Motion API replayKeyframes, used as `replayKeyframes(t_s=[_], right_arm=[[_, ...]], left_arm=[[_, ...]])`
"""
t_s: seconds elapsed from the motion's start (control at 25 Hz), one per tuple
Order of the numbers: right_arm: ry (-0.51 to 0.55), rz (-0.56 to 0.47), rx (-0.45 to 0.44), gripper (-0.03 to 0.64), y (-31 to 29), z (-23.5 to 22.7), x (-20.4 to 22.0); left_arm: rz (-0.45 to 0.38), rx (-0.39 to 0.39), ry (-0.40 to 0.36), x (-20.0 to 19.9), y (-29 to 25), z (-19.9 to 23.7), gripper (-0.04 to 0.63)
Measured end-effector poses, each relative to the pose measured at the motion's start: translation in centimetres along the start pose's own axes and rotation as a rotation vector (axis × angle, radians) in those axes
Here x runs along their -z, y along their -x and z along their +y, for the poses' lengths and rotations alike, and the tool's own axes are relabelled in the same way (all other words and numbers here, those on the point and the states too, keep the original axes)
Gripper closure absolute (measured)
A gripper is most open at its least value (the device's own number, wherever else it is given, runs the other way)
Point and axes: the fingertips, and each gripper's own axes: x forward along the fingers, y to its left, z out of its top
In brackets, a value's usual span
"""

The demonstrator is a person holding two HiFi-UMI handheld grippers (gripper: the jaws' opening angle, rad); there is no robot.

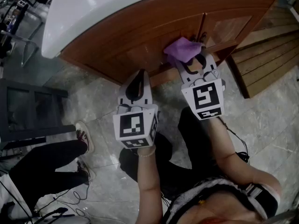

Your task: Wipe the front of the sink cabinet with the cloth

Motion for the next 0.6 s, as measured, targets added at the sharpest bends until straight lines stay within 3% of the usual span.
replayKeyframes(t_s=[0.44,0.6], right_arm=[[-0.022,0.001,0.009,0.435,0.1,0.0,0.1],[-0.007,0.001,-0.026,0.436,0.4,1.8,-0.3]], left_arm=[[0.007,-0.006,0.003,0.3,0.7,0.4,0.595],[0.018,-0.019,0.005,0.7,1.6,1.3,0.595]])
